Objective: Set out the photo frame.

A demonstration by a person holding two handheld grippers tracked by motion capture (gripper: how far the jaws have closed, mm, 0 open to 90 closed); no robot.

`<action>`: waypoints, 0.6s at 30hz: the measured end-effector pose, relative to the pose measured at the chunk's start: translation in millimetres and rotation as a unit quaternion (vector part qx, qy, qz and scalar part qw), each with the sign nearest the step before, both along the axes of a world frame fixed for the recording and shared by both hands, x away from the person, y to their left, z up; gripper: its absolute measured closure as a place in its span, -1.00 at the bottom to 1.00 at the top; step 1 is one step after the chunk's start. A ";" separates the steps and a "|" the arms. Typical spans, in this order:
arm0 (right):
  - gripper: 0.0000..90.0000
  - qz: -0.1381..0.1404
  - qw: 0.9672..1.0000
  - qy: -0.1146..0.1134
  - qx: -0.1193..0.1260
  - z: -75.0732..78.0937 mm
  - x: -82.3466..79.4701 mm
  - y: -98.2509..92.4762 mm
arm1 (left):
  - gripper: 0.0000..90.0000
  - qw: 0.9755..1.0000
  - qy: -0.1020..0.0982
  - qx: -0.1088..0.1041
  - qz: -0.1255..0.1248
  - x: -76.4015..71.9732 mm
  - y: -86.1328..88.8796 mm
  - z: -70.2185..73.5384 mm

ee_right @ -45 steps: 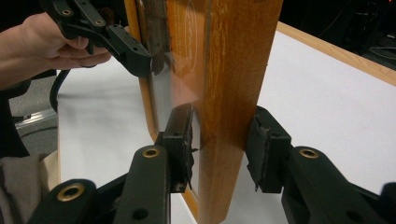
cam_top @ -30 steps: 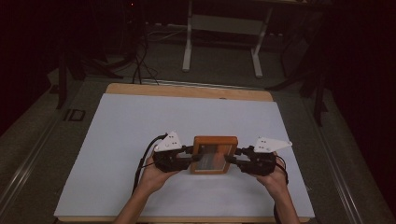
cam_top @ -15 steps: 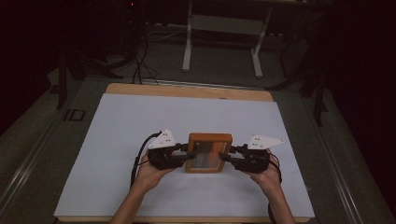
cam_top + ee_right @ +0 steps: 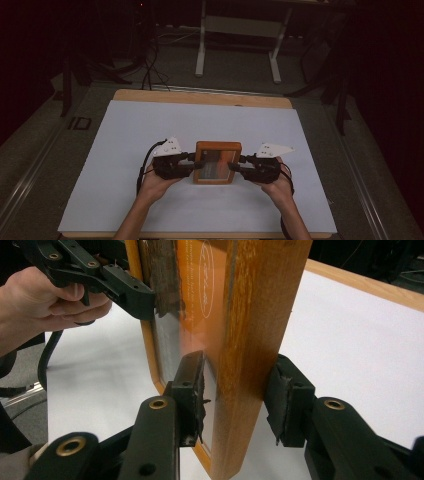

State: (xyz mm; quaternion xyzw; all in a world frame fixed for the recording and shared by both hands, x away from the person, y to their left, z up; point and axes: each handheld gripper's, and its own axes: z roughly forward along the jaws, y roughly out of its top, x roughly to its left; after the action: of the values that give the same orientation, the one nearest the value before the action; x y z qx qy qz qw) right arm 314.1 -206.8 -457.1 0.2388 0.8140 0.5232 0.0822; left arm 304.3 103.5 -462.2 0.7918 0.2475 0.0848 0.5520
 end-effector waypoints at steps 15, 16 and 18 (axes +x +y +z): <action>0.37 -0.006 1.000 0.009 -0.009 -5.5 3.9 11.3 | 0.42 1.000 0.011 0.002 0.001 5.7 8.4 -6.7; 0.37 -0.006 1.000 0.010 -0.009 -5.7 4.0 11.6 | 0.42 1.000 0.012 0.003 0.002 5.8 8.6 -6.9; 0.37 -0.006 1.000 0.011 -0.010 -6.2 4.4 12.1 | 0.42 1.000 0.013 0.002 0.002 6.3 8.9 -7.4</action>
State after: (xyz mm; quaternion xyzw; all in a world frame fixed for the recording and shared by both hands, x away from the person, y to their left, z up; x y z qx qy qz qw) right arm 318.5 -194.7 -463.2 0.2487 0.8182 0.5123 0.0790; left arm 310.5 112.5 -469.6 0.7937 0.2558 0.0760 0.5466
